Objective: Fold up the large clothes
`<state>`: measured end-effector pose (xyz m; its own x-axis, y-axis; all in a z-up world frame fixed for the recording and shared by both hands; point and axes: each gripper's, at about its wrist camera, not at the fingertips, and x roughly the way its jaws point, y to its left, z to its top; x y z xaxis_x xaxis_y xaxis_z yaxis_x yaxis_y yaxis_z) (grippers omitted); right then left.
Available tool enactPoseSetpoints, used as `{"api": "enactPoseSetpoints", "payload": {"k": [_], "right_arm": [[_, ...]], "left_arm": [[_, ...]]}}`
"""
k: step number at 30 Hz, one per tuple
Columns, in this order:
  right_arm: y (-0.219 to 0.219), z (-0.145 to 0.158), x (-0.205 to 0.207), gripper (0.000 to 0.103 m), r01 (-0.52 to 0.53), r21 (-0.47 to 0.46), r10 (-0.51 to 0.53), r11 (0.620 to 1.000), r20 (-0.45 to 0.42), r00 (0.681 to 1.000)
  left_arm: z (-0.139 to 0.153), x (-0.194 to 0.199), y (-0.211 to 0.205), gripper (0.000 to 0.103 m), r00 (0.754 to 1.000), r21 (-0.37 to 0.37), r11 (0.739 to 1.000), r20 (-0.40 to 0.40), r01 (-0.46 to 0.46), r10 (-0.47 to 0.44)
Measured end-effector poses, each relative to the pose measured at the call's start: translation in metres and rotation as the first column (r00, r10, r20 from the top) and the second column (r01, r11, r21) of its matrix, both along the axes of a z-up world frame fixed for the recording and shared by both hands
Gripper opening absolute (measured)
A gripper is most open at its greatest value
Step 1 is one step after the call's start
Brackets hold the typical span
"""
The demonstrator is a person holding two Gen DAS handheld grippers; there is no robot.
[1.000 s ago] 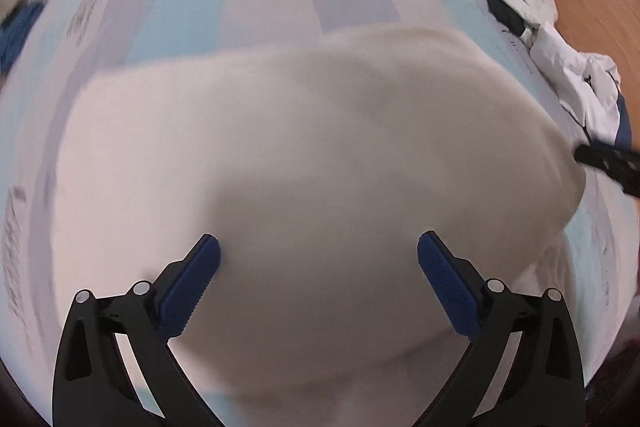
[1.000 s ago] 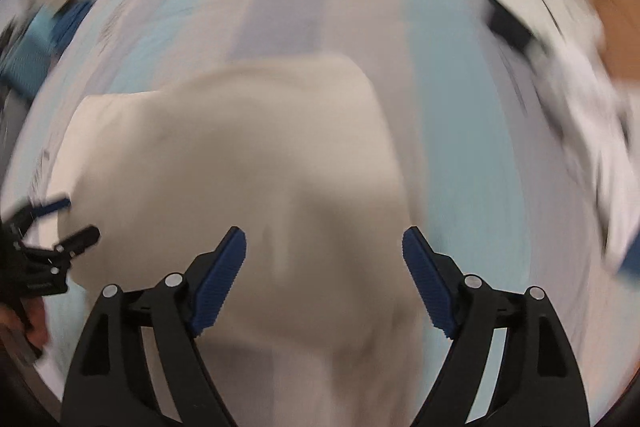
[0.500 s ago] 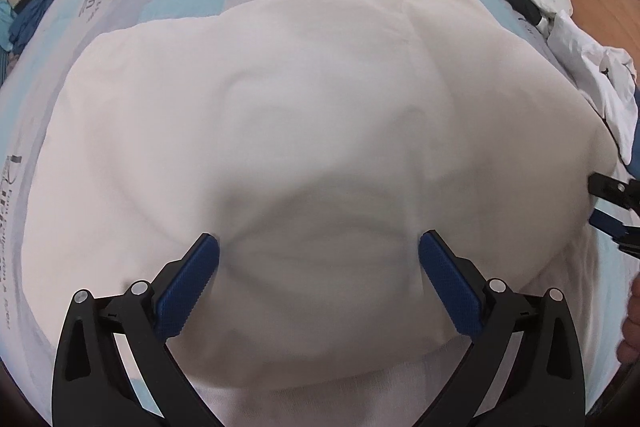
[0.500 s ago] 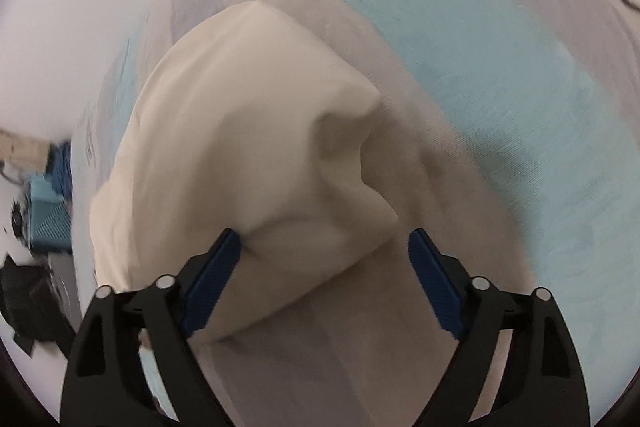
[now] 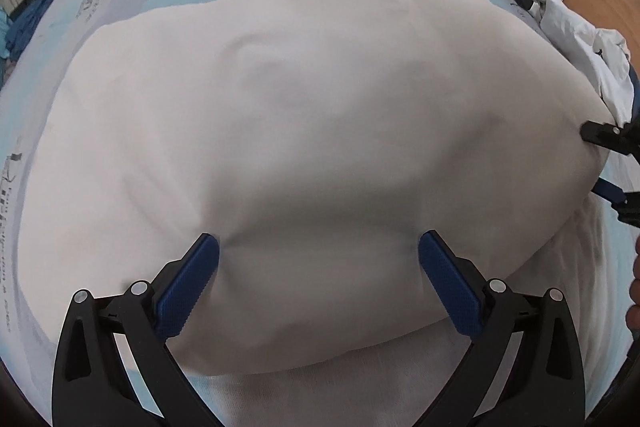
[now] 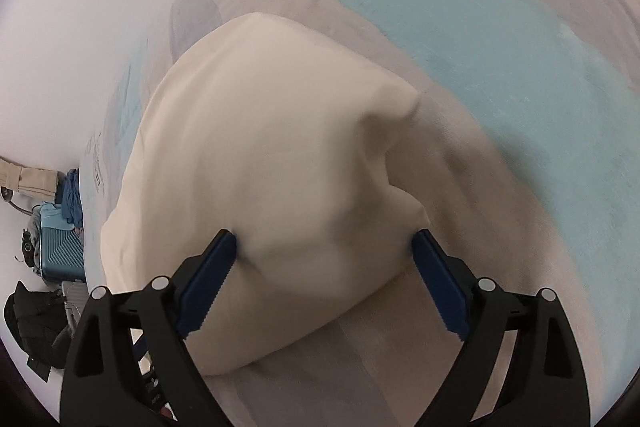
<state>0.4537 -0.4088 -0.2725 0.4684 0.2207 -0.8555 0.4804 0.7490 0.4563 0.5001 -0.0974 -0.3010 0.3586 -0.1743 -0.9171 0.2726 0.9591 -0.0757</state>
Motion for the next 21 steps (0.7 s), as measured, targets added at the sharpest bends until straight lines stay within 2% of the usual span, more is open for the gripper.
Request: {"api": "enactPoseSetpoints", "payload": {"k": [5,7,11,14,16,17,20,21], "right_arm": [[-0.004,-0.009,-0.007,0.086,0.044,0.04,-0.045,0.998,0.008,0.999],[-0.007,-0.006,-0.005,0.086,0.094,0.045,-0.096,0.995,0.029,0.995],[-0.01,-0.023,-0.006,0.087,0.156,0.153,-0.16,0.976,0.013,0.987],[-0.01,-0.04,-0.003,0.089,0.194,0.262,-0.206,0.945,0.018,0.978],[-0.002,-0.039,0.005,0.088,0.156,0.286,-0.175,0.945,0.043,0.984],[0.004,-0.038,0.01,0.088,0.133,0.27,-0.15,0.954,0.042,0.988],[0.009,-0.043,0.019,0.087,0.129,0.263,-0.145,0.956,0.039,0.989],[0.007,-0.044,0.019,0.081,0.146,0.285,-0.165,0.947,0.045,0.985]], "left_arm": [[-0.002,0.001,0.0,0.098,1.0,-0.007,1.0,-0.007,0.007,-0.007],[-0.003,0.003,0.001,0.098,1.0,-0.013,1.0,-0.018,0.006,-0.007],[-0.006,0.002,0.003,0.098,1.0,-0.017,1.0,-0.021,0.01,-0.01],[-0.007,0.002,0.005,0.098,1.0,-0.016,1.0,-0.021,0.008,-0.008],[-0.009,0.001,0.005,0.098,1.0,-0.011,1.0,-0.018,0.007,-0.008],[-0.009,0.001,0.005,0.098,1.0,-0.01,1.0,-0.017,0.007,-0.007],[-0.01,0.0,0.006,0.098,1.0,-0.01,1.0,-0.013,0.009,-0.009],[-0.01,0.0,0.007,0.098,1.0,-0.012,1.0,-0.015,0.008,-0.008]]}}
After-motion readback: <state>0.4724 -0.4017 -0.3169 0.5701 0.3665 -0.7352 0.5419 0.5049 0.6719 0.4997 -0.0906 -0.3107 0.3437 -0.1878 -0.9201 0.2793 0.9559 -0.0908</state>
